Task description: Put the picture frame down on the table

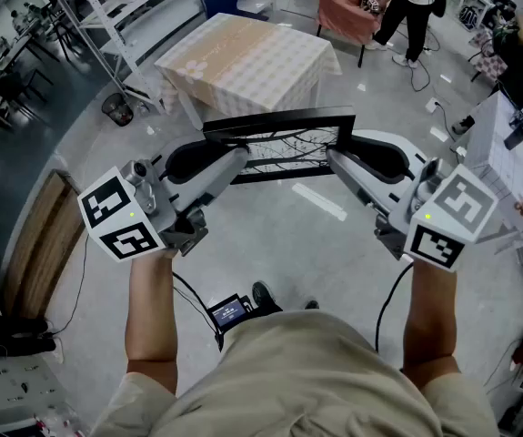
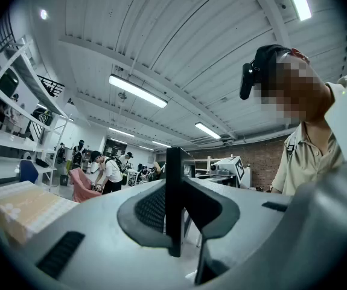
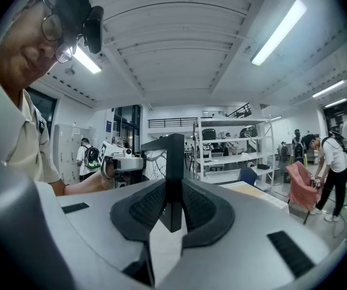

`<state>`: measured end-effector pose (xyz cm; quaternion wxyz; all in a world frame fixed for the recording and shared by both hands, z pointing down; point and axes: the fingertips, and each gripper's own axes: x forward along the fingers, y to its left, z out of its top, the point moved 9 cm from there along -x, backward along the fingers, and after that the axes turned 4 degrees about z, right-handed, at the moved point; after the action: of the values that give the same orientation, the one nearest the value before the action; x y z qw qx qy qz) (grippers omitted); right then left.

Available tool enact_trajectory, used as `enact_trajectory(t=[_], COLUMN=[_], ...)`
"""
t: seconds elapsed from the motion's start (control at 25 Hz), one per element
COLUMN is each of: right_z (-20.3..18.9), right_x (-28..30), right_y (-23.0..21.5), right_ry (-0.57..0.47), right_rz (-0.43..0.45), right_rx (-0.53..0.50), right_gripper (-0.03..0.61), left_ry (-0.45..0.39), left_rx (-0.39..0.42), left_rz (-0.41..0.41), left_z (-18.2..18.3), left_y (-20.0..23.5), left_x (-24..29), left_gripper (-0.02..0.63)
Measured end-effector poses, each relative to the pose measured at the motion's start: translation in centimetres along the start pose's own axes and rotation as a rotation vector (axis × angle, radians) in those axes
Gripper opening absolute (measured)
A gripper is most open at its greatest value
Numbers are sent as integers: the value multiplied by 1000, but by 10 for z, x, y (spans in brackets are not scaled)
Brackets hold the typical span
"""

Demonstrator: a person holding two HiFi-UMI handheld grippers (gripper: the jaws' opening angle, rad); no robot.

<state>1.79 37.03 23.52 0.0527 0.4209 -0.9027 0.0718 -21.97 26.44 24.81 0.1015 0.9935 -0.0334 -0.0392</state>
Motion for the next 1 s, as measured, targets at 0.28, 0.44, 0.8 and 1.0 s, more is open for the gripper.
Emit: enact_trajectory(t=[0.28, 0.44, 0.8, 1.0], right_z=[-1, -5, 1, 7], right_x=[3, 9, 61, 101], right_y=[0, -3, -7, -13], right_ry=[1, 2, 13, 31], right_rz=[-5, -5, -23, -33], right_rx=[1, 5, 24, 19], right_gripper=[72, 71, 71, 72], left_ry=[4, 6, -3, -15], left_rx=[1, -1, -19, -44], left_rz=[-5, -8, -31, -30], left_z=[-1, -4, 2, 4], left_y=[4, 11, 61, 96], left_x=[0, -2, -27, -48], left_gripper=[75, 75, 75, 75])
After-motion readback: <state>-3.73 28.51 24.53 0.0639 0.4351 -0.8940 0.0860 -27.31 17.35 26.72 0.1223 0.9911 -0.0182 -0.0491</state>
